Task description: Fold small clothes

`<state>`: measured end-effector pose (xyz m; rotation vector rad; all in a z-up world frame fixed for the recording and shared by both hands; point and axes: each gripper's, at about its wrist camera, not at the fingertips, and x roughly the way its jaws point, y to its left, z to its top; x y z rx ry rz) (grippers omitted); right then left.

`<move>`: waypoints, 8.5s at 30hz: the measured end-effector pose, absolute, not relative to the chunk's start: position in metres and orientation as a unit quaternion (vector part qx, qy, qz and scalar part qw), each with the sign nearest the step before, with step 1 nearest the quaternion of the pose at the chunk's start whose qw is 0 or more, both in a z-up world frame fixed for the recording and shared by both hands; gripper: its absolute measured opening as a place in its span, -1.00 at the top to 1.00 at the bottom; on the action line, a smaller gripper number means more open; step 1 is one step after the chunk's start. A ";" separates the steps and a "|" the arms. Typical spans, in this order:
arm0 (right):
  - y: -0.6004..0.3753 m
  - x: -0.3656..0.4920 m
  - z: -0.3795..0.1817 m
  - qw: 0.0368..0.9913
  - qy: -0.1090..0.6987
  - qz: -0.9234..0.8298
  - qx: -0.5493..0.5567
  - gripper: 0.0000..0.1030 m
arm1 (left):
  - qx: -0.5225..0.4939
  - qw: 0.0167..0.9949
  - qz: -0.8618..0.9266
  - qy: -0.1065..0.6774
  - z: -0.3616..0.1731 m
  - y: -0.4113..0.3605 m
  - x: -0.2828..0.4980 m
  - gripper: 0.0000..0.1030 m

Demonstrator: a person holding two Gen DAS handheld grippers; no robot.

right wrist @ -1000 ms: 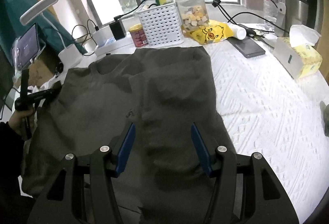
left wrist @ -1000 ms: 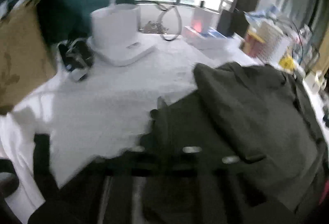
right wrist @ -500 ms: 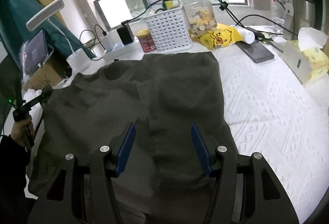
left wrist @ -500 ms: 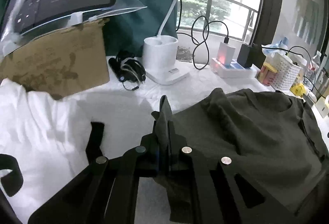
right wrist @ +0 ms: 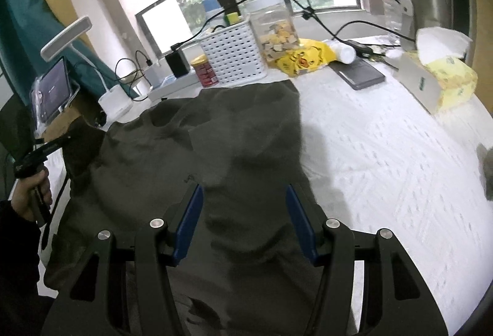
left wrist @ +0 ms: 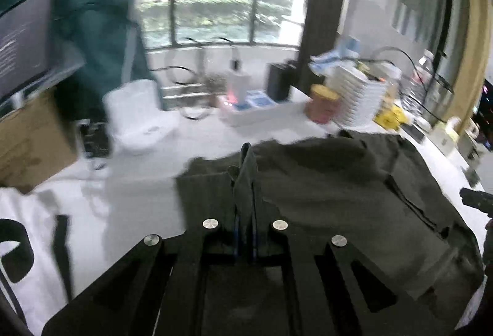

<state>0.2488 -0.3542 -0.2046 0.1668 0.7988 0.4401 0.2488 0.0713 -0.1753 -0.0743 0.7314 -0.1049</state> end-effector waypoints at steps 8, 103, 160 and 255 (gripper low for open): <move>-0.376 0.240 -0.210 0.898 0.386 0.191 0.093 -0.16 | -0.038 0.900 -0.109 0.421 -0.206 0.016 0.275 0.86; -0.353 0.229 -0.210 0.894 0.395 0.192 0.085 -0.16 | 0.028 0.883 -0.193 0.426 -0.200 0.006 0.207 -0.50; -0.360 0.163 -0.202 0.905 0.394 0.149 0.051 -0.15 | 0.056 0.882 -0.193 0.427 -0.208 0.013 0.122 -0.15; -0.395 0.115 -0.149 0.953 0.292 0.081 -0.017 0.91 | -0.026 0.958 -0.031 0.282 -0.140 0.090 0.020 0.86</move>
